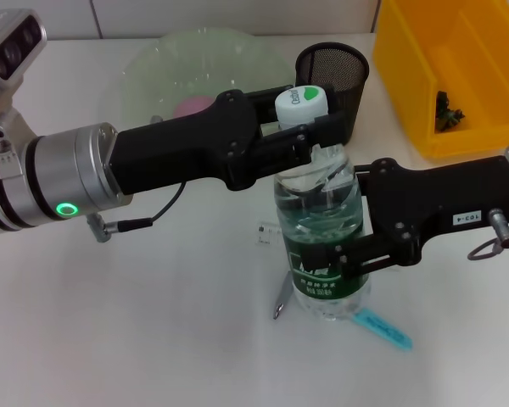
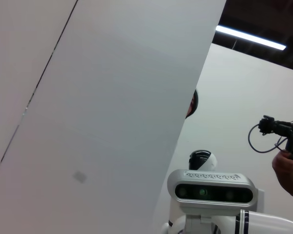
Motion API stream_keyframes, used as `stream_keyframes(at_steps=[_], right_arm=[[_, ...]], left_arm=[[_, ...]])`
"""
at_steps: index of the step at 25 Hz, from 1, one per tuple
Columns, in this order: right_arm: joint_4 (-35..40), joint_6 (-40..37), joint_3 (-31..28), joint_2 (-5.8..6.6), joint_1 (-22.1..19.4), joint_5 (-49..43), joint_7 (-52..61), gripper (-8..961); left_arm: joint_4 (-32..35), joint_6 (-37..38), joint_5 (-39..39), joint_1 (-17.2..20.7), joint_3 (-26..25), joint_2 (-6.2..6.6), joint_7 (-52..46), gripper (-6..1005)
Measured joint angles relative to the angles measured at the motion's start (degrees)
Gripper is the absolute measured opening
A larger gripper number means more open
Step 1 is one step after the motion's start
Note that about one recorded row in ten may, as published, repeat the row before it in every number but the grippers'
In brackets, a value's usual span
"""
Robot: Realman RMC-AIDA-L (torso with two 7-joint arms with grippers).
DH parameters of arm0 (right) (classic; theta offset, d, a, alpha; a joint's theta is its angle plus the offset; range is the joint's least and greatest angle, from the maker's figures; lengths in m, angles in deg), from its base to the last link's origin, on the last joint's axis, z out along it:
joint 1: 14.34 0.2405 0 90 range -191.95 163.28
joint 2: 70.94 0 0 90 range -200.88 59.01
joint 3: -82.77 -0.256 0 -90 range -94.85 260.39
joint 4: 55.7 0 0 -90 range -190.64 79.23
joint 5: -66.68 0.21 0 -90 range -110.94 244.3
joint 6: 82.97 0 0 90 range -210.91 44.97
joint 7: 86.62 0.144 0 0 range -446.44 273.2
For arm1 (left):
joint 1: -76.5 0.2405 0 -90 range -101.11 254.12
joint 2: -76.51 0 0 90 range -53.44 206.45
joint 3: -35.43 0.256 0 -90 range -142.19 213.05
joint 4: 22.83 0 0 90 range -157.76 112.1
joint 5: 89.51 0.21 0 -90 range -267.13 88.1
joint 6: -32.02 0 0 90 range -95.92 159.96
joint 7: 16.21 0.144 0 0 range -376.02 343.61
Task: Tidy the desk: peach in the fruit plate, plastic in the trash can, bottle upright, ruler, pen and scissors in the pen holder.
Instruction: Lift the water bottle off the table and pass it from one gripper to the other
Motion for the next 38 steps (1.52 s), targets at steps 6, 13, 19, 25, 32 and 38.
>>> stream_keyframes(at_steps=[6,13,19,25,32,38], right_arm=[[-0.1,-0.1,0.1,0.10,0.1,-0.1,0.1,826],[-0.1,-0.8,-0.2,0.30,-0.2,0.0,1.3,825],[0.0,-1.7,-0.2,0.67,-0.7,0.0,1.6,825],[0.0,-5.6,-3.5,0.94,-1.1,-0.4,1.8,826],[-0.1,-7.4,-8.0,2.04,-3.3,-0.8,1.8,825],[-0.5,-7.2,-8.7,1.69,-3.3,-1.4,1.7,825]], left_arm=[[1.1,0.2,0.9,0.3,0.0,0.00,0.0,444],[2.4,0.9,1.1,0.7,0.0,0.09,0.6,444],[3.4,1.0,2.4,1.0,-0.4,0.23,0.2,444],[3.5,1.1,2.7,1.2,-0.6,0.55,0.5,445],[6.3,0.9,3.7,2.0,-0.9,0.86,0.0,445],[6.4,0.8,3.8,1.6,-0.6,0.54,0.4,445]])
